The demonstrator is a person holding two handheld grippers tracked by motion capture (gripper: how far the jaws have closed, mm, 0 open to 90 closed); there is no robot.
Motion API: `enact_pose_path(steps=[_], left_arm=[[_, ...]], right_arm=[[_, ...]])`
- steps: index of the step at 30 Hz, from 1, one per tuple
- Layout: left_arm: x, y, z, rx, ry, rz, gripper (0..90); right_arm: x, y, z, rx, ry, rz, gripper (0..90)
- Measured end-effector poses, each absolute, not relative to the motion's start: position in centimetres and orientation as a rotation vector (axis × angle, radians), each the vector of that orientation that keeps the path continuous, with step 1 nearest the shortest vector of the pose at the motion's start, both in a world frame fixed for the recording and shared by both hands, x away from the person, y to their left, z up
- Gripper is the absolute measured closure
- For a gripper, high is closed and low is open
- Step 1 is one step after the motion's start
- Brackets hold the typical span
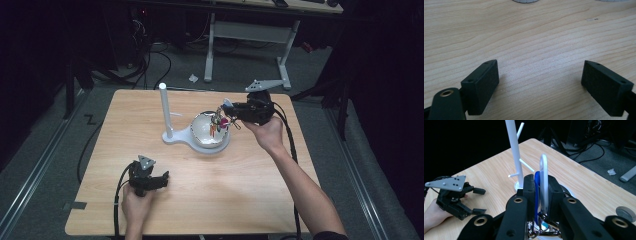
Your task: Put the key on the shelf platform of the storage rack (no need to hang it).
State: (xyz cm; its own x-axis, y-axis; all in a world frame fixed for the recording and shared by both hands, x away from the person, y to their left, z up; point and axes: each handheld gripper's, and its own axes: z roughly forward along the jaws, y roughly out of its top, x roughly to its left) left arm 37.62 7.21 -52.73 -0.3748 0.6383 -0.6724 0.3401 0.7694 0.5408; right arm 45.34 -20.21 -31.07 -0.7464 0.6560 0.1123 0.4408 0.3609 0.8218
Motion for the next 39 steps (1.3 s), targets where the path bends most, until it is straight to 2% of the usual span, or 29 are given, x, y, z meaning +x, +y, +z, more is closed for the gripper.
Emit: enact_pose_path(steps=[39], left_arm=[[37.6,7.1,-52.7,0.719,2.004,0.382,15.0]], right_arm=[[49.1,-15.6,-34.3,1.024,2.471,1.245,81.5]])
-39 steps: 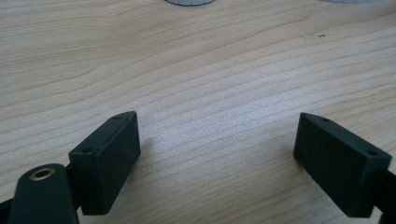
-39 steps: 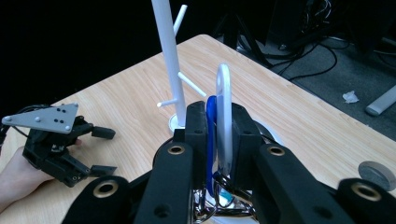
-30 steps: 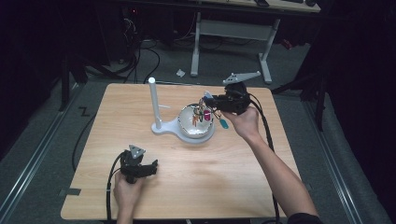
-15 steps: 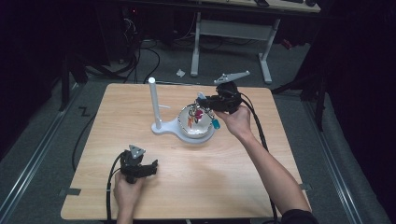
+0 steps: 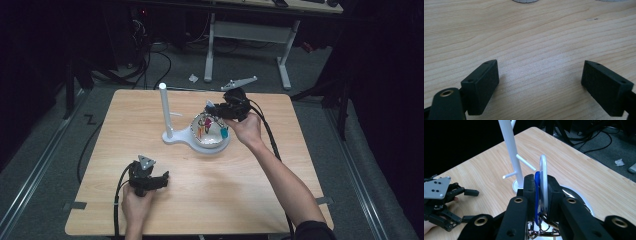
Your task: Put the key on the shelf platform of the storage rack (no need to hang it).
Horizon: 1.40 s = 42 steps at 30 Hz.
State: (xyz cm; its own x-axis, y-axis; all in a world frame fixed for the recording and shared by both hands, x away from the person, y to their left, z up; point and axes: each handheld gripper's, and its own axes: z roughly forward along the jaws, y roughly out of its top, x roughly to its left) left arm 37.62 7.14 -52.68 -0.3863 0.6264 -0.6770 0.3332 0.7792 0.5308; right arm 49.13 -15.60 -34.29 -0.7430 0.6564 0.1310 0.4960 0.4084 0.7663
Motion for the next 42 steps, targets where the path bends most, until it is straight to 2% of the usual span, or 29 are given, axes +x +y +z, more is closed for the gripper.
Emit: enact_pose_path(steps=[42], left_arm=[[37.6,7.2,-52.7,0.738,1.992,0.390,15.0]], right_arm=[[50.5,-14.5,-39.0,1.043,2.509,1.120,83.5]])
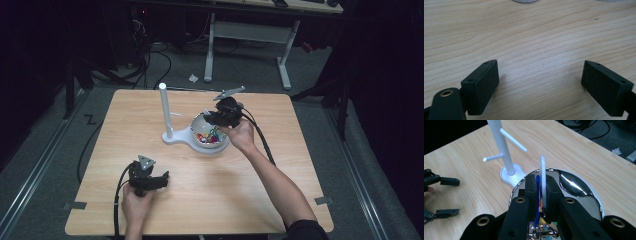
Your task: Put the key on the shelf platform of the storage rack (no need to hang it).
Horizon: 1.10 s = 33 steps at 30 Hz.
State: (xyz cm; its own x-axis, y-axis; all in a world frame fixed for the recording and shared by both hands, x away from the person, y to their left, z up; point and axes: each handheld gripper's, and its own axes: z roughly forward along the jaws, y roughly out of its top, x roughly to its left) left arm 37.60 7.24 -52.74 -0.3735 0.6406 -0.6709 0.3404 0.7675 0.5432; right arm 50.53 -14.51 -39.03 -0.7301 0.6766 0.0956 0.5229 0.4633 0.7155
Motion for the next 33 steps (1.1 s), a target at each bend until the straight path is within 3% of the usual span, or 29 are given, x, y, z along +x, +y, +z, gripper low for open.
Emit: enact_pose_path(steps=[33], left_arm=[[37.6,7.2,-52.7,0.733,1.993,0.390,15.0]], right_arm=[[51.8,-15.5,-43.6,1.173,2.577,0.965,83.2]])
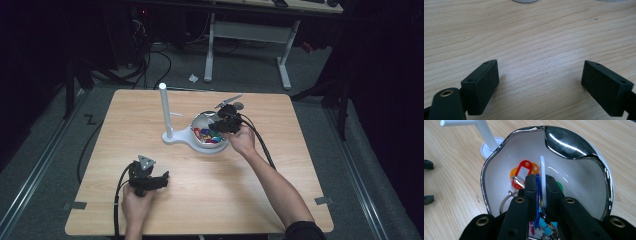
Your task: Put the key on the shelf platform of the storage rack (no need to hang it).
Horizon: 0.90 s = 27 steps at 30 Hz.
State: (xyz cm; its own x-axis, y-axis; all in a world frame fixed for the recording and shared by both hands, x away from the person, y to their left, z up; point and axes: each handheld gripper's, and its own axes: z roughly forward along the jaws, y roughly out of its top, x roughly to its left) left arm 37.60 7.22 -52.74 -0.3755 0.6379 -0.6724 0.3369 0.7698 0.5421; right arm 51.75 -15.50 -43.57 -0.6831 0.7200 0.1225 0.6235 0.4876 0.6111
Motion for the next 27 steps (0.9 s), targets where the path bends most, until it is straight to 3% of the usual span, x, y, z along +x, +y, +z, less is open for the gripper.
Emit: enact_pose_path(steps=[18,27], left_arm=[[37.6,7.3,-52.8,0.742,1.987,0.394,15.0],[37.6,7.2,-52.7,0.726,1.999,0.384,15.0]], right_arm=[[52.6,-15.6,-45.1,1.234,2.578,0.900,82.5],[52.2,-16.3,-44.7,1.281,2.527,0.961,62.8]])
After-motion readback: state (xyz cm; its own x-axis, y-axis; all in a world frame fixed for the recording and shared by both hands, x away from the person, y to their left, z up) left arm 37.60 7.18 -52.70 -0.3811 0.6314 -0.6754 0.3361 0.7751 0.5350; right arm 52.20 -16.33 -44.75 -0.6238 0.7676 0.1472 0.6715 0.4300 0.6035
